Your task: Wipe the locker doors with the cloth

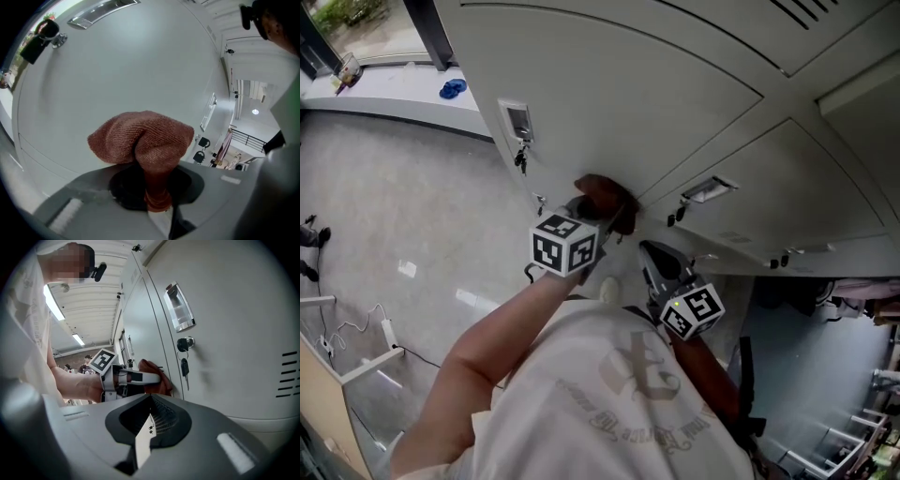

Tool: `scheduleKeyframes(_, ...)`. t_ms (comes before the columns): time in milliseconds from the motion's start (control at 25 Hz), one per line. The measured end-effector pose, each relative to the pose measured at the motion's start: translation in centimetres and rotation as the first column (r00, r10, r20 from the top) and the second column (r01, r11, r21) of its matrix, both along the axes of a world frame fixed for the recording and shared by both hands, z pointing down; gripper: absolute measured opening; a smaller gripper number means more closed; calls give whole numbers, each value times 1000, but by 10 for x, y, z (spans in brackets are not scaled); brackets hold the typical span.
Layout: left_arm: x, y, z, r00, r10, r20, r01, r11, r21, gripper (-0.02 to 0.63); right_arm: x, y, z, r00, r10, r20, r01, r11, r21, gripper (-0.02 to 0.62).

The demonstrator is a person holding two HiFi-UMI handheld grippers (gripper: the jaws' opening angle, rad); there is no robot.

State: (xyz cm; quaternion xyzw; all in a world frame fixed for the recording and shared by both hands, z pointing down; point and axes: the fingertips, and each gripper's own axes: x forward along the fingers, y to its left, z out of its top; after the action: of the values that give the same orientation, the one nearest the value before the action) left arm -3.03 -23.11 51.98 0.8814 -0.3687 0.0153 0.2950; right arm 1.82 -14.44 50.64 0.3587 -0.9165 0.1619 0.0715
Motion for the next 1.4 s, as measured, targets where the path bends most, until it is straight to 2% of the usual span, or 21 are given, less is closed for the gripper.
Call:
scheduleKeyframes(160,9,2,-3,997,7,75,-10,999,38,81,8,1,1,1000,17,1,-17,1000,-3,8)
scheduleKeyframes(280,24,6,-10,987,54,154,-70,992,102,81,12,1,1,1000,25,1,-25,1000,-5,8)
scheduleKeyframes(360,40,12,-11,967,113,229,-151,977,153,81,14,1,1,1000,30,4,-30,1000,-6,8)
scheduleKeyframes(480,64,18,-14,922,175,345,-263,938,227,81,17,2,1,999,40,19,-40,999,-7,8)
scheduleKeyframes(640,71,23,-24,893,152,423,-290,914,285,81,23,2,1,998,51,30,-51,999,-1,8)
scheduleKeyframes(800,76,24,-49,859,151,490,-344,878,333,81,27,2,0,998,59,33,-59,998,8,8)
scheduleKeyframes(920,80,22,-51,871,196,451,-358,882,308,80,24,1,-7,997,59,51,-60,998,15,8)
scheduleKeyframes(1040,70,21,-50,879,190,437,-338,896,289,80,21,1,-10,997,54,62,-55,998,15,8)
scheduleKeyframes(1200,44,15,-51,883,144,447,-294,912,287,78,14,-3,-14,998,28,64,-30,999,26,8)
scheduleKeyframes(1400,2,4,-57,890,42,453,-204,927,315,79,1,-5,-22,997,-5,80,2,999,34,8)
